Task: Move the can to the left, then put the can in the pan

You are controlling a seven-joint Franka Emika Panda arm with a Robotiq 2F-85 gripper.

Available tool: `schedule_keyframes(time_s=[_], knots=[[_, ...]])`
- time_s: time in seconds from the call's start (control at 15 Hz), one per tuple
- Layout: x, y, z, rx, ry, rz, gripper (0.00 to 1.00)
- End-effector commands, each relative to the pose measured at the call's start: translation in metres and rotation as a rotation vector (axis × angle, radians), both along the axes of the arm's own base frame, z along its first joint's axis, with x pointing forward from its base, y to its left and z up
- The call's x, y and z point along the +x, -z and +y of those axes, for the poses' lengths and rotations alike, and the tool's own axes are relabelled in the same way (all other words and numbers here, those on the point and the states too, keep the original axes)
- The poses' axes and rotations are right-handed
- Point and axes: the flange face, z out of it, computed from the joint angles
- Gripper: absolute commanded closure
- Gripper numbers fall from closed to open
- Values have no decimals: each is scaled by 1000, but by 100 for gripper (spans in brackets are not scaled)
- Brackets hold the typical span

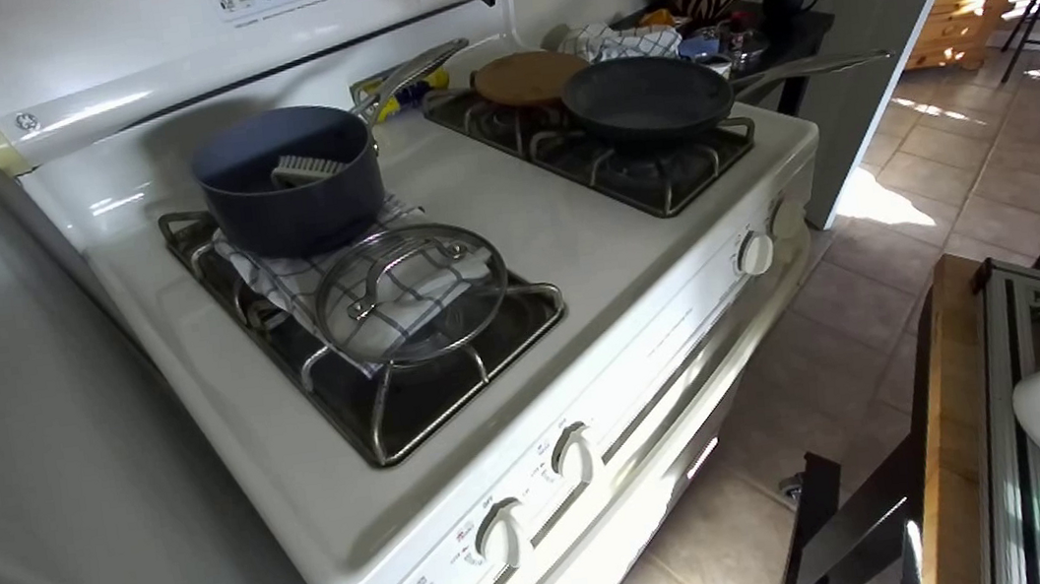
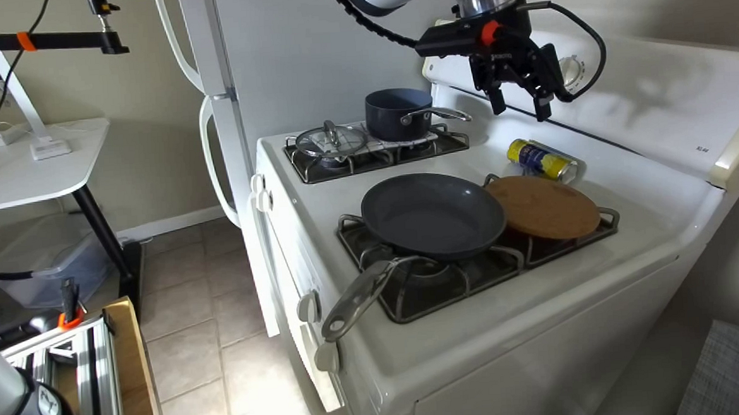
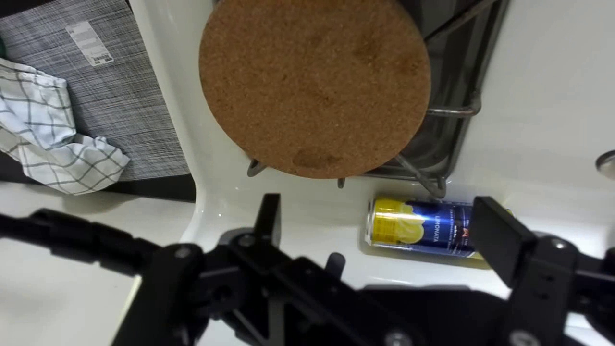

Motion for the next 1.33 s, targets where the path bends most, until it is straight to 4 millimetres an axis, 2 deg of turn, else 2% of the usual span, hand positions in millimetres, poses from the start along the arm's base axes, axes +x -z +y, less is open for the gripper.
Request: schedule_keyframes(time_s=[0.0, 0.07, 0.53, 0.67, 1.0, 1.07, 1.13, 1.27], knots=[[0, -3, 1, 1, -2, -2, 0], [3, 1, 3, -37, 140, 5, 0], [40, 51, 25, 60, 484, 60, 0], [55, 58, 22, 137, 493, 93, 0], [87, 53, -7, 240, 222, 89, 0], [90, 54, -13, 233, 166, 102, 0], [77, 50, -3, 209, 254, 96, 0], [79, 50, -12, 206, 246, 94, 0]])
